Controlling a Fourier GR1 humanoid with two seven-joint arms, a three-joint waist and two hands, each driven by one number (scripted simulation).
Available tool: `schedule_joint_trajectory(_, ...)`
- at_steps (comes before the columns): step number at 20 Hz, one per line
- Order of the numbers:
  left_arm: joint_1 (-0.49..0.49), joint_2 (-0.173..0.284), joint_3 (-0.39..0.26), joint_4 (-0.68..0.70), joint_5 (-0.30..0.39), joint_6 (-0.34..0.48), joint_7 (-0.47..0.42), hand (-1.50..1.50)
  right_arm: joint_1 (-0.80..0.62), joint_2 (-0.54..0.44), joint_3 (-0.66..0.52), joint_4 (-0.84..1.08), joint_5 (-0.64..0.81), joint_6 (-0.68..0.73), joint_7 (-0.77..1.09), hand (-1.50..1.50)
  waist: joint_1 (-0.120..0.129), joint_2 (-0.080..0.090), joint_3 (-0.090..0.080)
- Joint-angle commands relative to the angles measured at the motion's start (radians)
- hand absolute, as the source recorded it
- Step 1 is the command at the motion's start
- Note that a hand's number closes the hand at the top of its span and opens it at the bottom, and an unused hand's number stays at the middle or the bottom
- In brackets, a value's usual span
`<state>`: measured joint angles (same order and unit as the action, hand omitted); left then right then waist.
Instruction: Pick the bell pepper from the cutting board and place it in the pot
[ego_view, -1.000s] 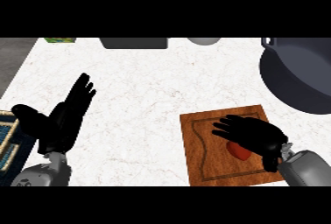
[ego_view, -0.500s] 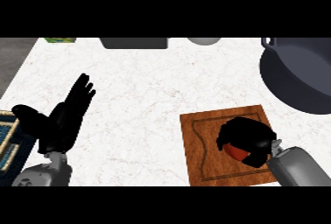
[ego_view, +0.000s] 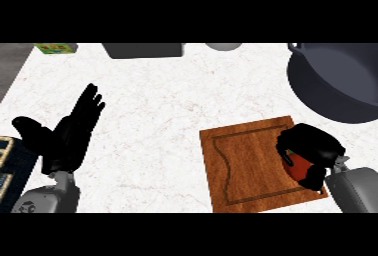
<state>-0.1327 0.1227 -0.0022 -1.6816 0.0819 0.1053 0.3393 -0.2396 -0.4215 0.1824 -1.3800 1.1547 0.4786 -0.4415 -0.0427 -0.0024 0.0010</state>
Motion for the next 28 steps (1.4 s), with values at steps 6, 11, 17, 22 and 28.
schedule_joint_trajectory(6, 0.032, 0.005, 0.031, -0.005, -0.004, 0.02, -0.019, 0.0, 0.021, -0.008, -0.633, 0.179, -0.135, -0.066, 0.571, 1.5, -0.059, -0.001, -0.002)
schedule_joint_trajectory(11, 0.041, 0.018, 0.009, -0.011, 0.004, -0.029, -0.045, 0.0, -0.006, -0.044, -0.774, 0.123, -0.093, -0.251, 0.769, 1.5, 0.013, -0.001, -0.002)
schedule_joint_trajectory(17, -0.003, -0.035, -0.043, -0.018, -0.029, 0.015, 0.019, 0.0, 0.001, -0.113, -0.831, -0.126, -0.184, -0.148, 0.775, 1.5, 0.026, -0.001, -0.002)
schedule_joint_trajectory(22, 0.009, 0.0, -0.001, -0.028, 0.01, -0.026, 0.012, 0.0, -0.067, -0.191, -0.835, -0.267, -0.227, -0.096, 0.766, 1.5, 0.034, -0.001, -0.002)
schedule_joint_trajectory(28, 0.023, -0.017, -0.024, -0.029, -0.007, -0.024, 0.001, 0.0, -0.239, -0.263, -0.851, -0.315, -0.335, -0.032, 0.8, 1.5, 0.047, 0.0, -0.002)
